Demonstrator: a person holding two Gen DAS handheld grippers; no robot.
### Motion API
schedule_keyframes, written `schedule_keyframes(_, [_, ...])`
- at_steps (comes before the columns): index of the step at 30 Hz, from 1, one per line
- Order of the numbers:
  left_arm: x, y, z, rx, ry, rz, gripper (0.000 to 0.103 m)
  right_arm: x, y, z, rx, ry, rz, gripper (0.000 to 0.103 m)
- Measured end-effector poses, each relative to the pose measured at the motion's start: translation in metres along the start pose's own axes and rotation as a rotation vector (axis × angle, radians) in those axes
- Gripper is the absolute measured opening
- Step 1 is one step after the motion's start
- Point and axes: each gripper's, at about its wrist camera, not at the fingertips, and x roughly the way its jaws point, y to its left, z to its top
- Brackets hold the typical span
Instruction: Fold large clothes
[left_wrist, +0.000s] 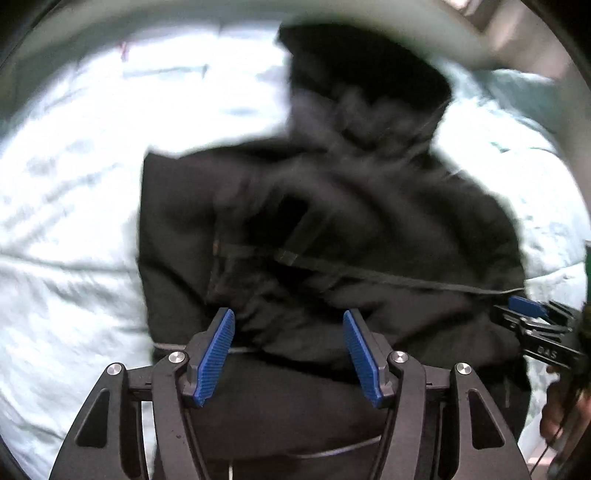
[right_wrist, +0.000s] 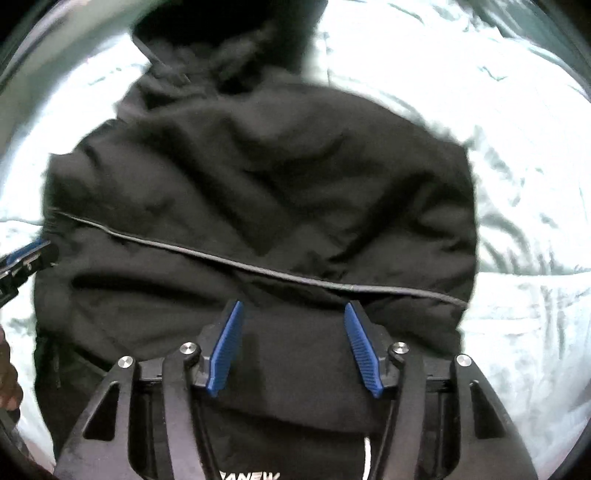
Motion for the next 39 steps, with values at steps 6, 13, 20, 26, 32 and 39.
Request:
schedule_keyframes(6, [-0.053, -0.006, 0.047, 0.022, -0.142, -0.039, 0.063, -0.058, -0.008, 0.042, 0.002, -0.149, -0.013, 0.061])
schedule_keyframes(13, [-0.068, -0.011, 0.130, 0.019, -0.249, -0.037, 0.063, -0.096, -0.018, 0.130, 0.074, -0.345, 0.029, 0.061])
schedule_keyframes(20, [-0.011, -0.005, 0.213, 0.017, -0.220, -0.052, 0.063, -0.058, -0.024, 0.216, 0.082, -0.352, 0.037, 0.061])
schedule_keyframes(26, [0.071, 0.003, 0.259, -0.020, -0.132, -0.023, 0.063, 0.004, -0.033, 0.271, 0.140, -0.273, 0.071, 0.061])
schedule_keyframes(32, [0.120, 0.017, 0.278, -0.096, -0.062, 0.038, 0.060, 0.051, -0.017, 0.304, 0.108, -0.219, -0.003, 0.061])
schedule_keyframes(39, [0.099, 0.066, 0.262, -0.247, -0.074, -0.171, 0.028, 0.043, -0.059, 0.281, 0.168, -0.242, 0.075, 0.015])
